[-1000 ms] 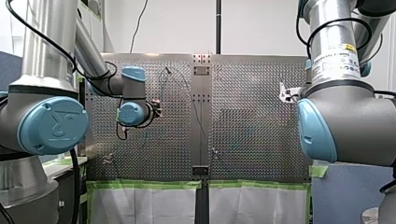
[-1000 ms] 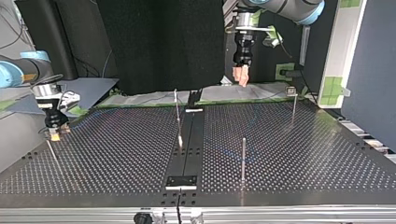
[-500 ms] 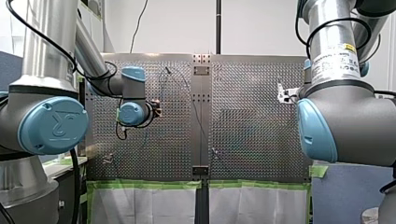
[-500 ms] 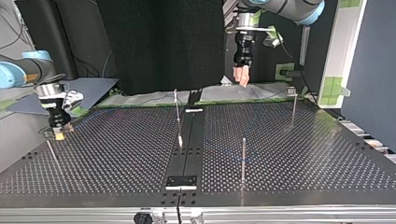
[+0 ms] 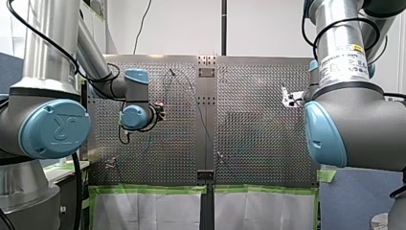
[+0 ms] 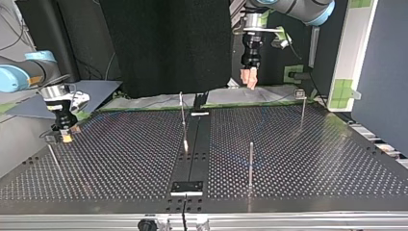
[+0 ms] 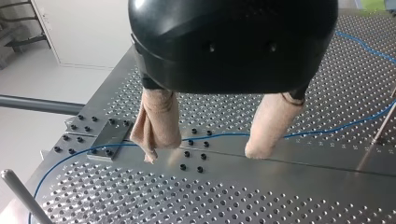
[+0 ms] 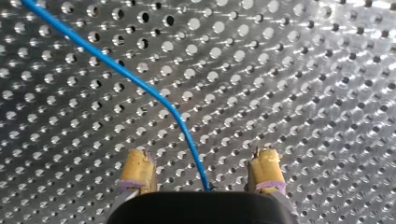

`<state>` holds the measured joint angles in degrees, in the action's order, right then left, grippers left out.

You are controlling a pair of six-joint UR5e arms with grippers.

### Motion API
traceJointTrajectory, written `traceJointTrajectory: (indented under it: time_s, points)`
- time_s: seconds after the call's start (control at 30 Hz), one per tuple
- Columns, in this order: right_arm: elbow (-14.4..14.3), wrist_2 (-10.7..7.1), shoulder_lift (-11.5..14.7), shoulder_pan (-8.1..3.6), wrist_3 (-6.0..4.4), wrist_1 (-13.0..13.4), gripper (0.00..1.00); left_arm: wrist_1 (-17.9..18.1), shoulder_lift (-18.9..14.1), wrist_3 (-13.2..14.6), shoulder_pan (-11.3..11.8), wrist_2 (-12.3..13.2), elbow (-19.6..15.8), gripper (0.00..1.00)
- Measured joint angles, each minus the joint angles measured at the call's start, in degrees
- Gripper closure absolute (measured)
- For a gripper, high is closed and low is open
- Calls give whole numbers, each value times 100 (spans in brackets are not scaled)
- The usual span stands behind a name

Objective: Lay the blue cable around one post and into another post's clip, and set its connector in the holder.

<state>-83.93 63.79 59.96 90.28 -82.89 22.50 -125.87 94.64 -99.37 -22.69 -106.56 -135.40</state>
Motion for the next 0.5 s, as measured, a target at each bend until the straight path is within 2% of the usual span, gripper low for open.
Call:
traceJointTrajectory:
  time_s: [0.3, 0.5]
  points:
    - [-3, 215, 11, 45, 294, -298, 1, 0, 0, -5, 16, 2, -1, 0]
    - [-4, 264, 80, 106, 360, -369, 1, 0, 0, -9, 27, 10, -1, 0]
